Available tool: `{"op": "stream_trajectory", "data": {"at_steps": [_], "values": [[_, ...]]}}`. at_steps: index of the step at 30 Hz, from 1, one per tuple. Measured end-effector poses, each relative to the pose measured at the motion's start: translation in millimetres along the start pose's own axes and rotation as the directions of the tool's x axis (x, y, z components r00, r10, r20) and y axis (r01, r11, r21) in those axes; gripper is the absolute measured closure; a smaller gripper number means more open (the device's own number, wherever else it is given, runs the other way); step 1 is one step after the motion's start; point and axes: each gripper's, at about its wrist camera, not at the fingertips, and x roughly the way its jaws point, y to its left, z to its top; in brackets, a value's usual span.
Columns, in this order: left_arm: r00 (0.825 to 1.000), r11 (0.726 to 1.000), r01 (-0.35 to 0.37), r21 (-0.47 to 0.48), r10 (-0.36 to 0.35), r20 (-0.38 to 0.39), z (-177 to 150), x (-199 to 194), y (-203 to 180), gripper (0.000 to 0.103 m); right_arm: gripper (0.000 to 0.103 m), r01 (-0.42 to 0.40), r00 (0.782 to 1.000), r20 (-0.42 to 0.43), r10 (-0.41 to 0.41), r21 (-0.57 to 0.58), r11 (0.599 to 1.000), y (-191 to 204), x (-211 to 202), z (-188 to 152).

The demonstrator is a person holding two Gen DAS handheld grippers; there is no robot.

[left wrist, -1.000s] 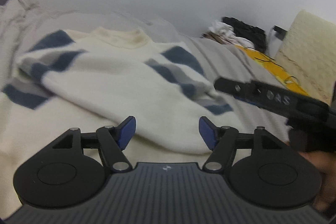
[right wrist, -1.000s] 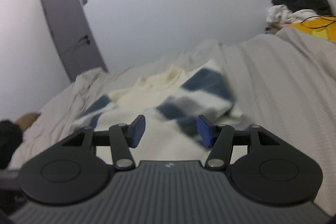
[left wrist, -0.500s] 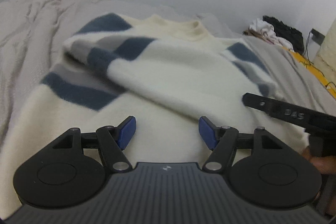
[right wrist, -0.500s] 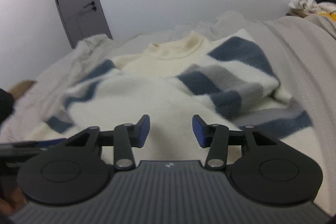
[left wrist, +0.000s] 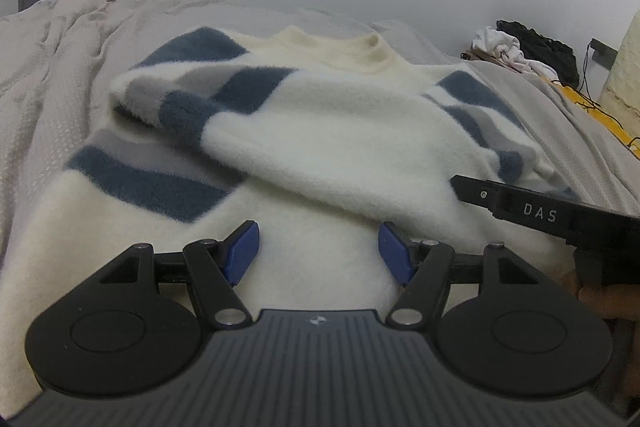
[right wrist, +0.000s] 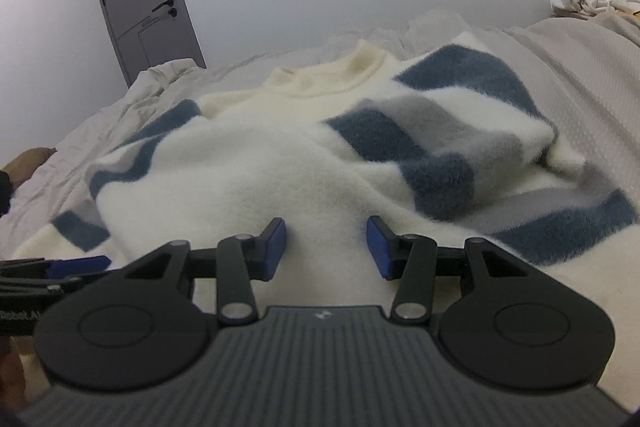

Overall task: Fold large clothes
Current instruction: 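Move both grippers to the sweater's hem edge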

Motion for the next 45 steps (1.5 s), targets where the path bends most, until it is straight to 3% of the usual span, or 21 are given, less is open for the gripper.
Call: {"op": "stream_trajectory", "data": {"at_steps": [14, 23, 26, 30, 35, 40, 45], "values": [[0.998, 0.998, -0.062, -0.014, 0.062, 0.019, -5, -20, -11, 0.032, 0.055, 0.035, 0.999, -0.01, -0.036, -0.04, 0.999, 11, -20, 0], [0.997, 0.983, -0.073, -0.17, 0.078, 0.018, -13, -80, 11, 0.032, 0.055, 0.049, 0.996, -0.083, -0.042, 0.077, 0.996, -5, -84, -1], [0.995, 0.964, -0.087, -0.249, 0.095, 0.021, -13, -105, 29, 0.032, 0.053, 0.064, 0.993, -0.108, -0.053, 0.102, 0.993, -9, -103, -1], [0.99, 0.931, -0.13, -0.34, 0.139, 0.001, -20, -139, 59, 0.032, 0.041, 0.11, 0.988, -0.117, -0.102, 0.068, 0.992, -13, -126, -2], [0.986, 0.86, -0.157, -0.485, 0.165, -0.026, -41, -178, 95, 0.032, 0.023, 0.142, 0.983, -0.136, -0.123, 0.14, 0.98, -32, -144, -4], [0.986, 0.795, -0.155, -0.586, 0.158, -0.046, -62, -195, 110, 0.032, 0.023, 0.222, 0.962, -0.214, -0.171, 0.246, 0.943, -60, -151, -18], [0.984, 0.774, -0.181, -0.606, 0.149, -0.102, -71, -183, 113, 0.032, 0.023, 0.3, 0.932, -0.306, -0.194, 0.35, 0.887, -85, -149, -33]]}}
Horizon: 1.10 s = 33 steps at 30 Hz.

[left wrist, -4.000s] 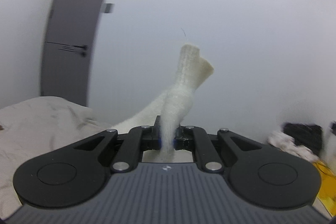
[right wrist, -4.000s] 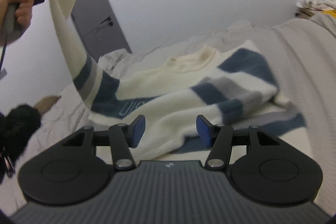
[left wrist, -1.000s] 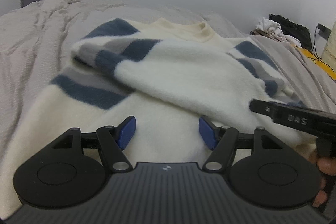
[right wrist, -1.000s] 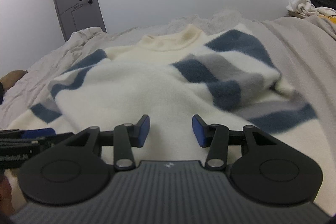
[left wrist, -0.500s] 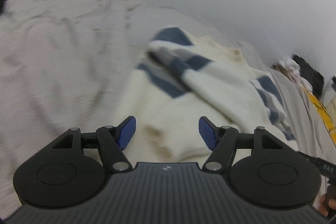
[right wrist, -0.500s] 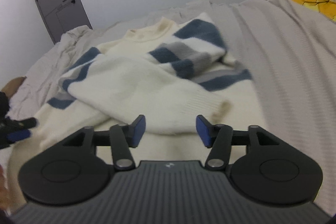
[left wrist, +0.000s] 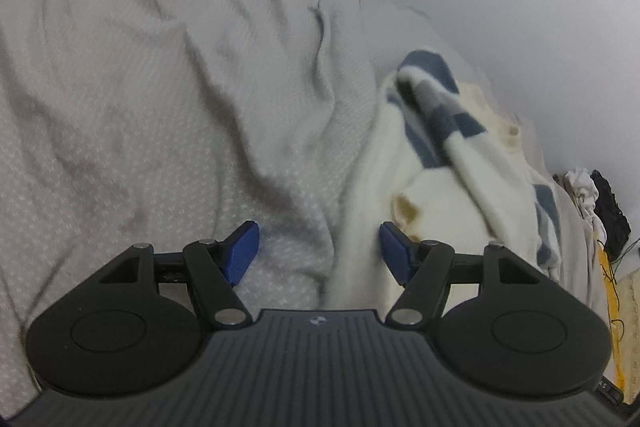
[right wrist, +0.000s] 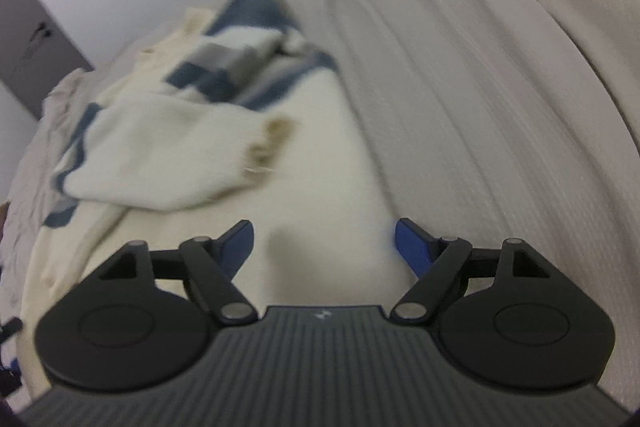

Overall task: Fold large clothes
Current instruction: 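Move both grippers to the sweater's hem edge, then grasp the hem with both grippers and lift it toward the collar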

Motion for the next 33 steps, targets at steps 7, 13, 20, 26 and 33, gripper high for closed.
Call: {"op": "stream_trajectory", "data": {"at_steps": [7, 13, 20, 26, 33], "values": [[0.998, 0.997, 0.069, -0.018, -0.069, -0.004, -6, -9, 1, 0.031, 0.021, -0.173, 0.976, -0.095, 0.196, 0.205, 0.963, -18, 8, -11], [0.953, 0.949, 0.302, -0.087, -0.303, -0.006, -14, -31, 0, 0.031, 0.022, -0.378, 0.9, -0.08, 0.428, 0.342, 0.86, -14, -7, -21], [0.971, 0.972, 0.216, -0.089, -0.223, -0.084, -32, -31, -3, 0.031, 0.022, -0.456, 0.852, -0.084, 0.517, 0.367, 0.81, -9, -22, -35], [0.984, 0.995, 0.104, -0.01, -0.104, -0.143, -42, -12, -15, 0.035, 0.055, -0.226, 0.927, -0.217, 0.307, 0.334, 0.915, -10, 0, -52], [0.987, 0.984, 0.145, -0.105, -0.152, -0.054, -34, -24, -4, 0.092, 0.086, -0.33, 0.921, -0.114, 0.372, 0.279, 0.902, 7, -13, -42]]}}
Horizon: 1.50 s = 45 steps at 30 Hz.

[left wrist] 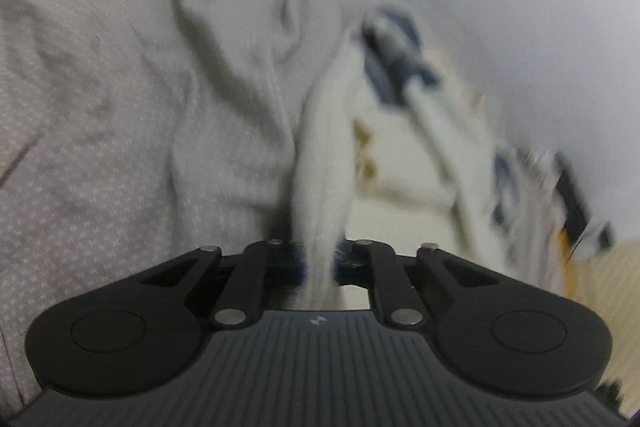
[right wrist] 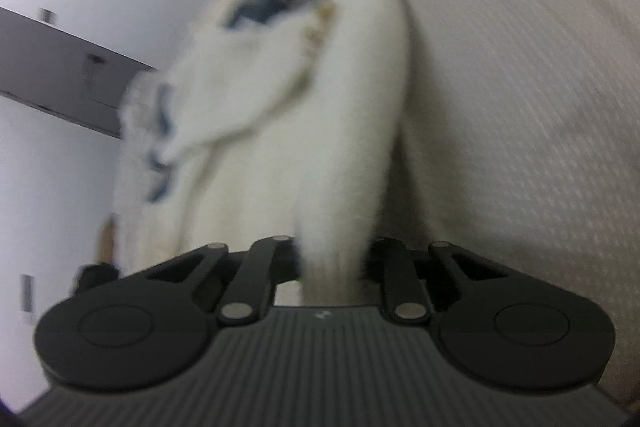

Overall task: Fold large clothes
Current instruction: 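Grasp the hem with both grippers and lift it toward the collar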

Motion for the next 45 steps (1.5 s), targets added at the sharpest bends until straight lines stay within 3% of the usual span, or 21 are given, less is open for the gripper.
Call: {"op": "stream_trajectory", "data": {"at_steps": [4, 11, 18, 27, 31, 36, 40, 45], "values": [[0.993, 0.994, 0.106, -0.032, -0.104, 0.061, 7, -25, -1, 0.093, 0.087, -0.134, 0.987, 0.091, 0.133, 0.0, 0.991, 10, -25, 12], [0.97, 0.974, 0.224, -0.007, -0.223, 0.096, 7, -73, -11, 0.094, 0.088, -0.261, 0.954, 0.146, 0.26, -0.017, 0.965, 14, -70, 22], [0.943, 0.949, 0.312, 0.032, -0.314, 0.112, 8, -142, -27, 0.094, 0.088, -0.308, 0.935, 0.152, 0.321, -0.102, 0.946, 33, -127, 19], [0.926, 0.933, 0.349, 0.091, -0.358, 0.122, -32, -224, -46, 0.094, 0.088, -0.326, 0.926, 0.148, 0.348, -0.152, 0.933, 35, -211, -8], [0.929, 0.936, 0.342, 0.086, -0.351, 0.119, -35, -222, -50, 0.094, 0.087, -0.309, 0.94, 0.125, 0.317, -0.079, 0.948, 25, -206, -8], [0.931, 0.944, 0.323, 0.066, -0.329, 0.156, -13, -201, -65, 0.094, 0.084, -0.317, 0.938, 0.141, 0.317, -0.026, 0.948, 29, -193, 9], [0.942, 0.964, 0.256, 0.078, -0.267, 0.203, 13, -169, -87, 0.093, 0.082, -0.32, 0.937, 0.163, 0.31, 0.037, 0.947, 44, -166, 38], [0.953, 0.979, 0.172, 0.108, -0.193, 0.234, 47, -114, -111, 0.093, 0.082, -0.238, 0.958, 0.185, 0.217, 0.098, 0.966, 53, -115, 81]]}}
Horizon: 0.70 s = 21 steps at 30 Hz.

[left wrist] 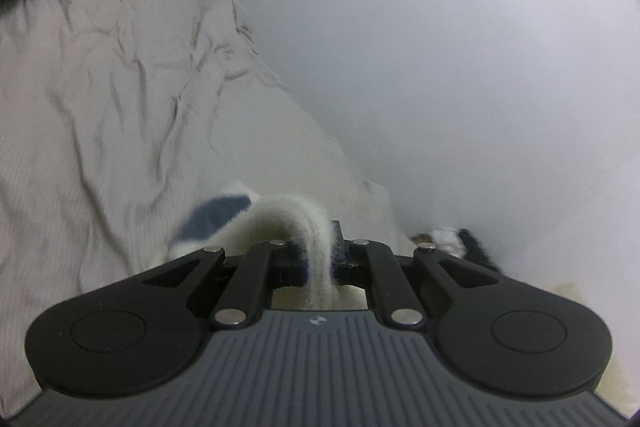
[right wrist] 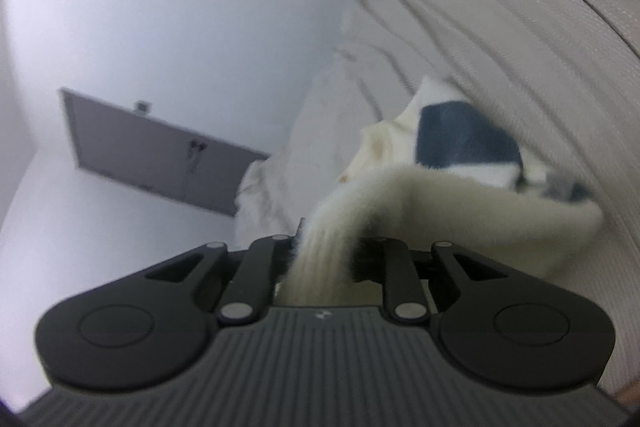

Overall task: Fold large clothes
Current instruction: 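Grasp the hem with both grippers and lift it toward the collar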

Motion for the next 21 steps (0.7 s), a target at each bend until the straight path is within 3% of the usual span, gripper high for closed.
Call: {"op": "stream_trajectory", "data": {"at_steps": [9, 12, 21], "values": [[0.998, 0.998, -0.054, 0.029, 0.055, -0.039, 2, 122, 36, 0.093, 0.082, 0.145, 0.989, -0.03, -0.142, 0.104, 0.984, -50, 98, 30], [0.998, 0.999, -0.045, 0.008, 0.045, -0.039, -2, 151, 57, 0.093, 0.082, 0.162, 0.986, -0.053, -0.158, 0.07, 0.984, -62, 119, 37], [0.992, 0.991, -0.106, 0.081, 0.112, -0.066, -9, 221, 84, 0.093, 0.082, 0.193, 0.978, -0.069, -0.197, -0.066, 0.979, -73, 168, 48]]}}
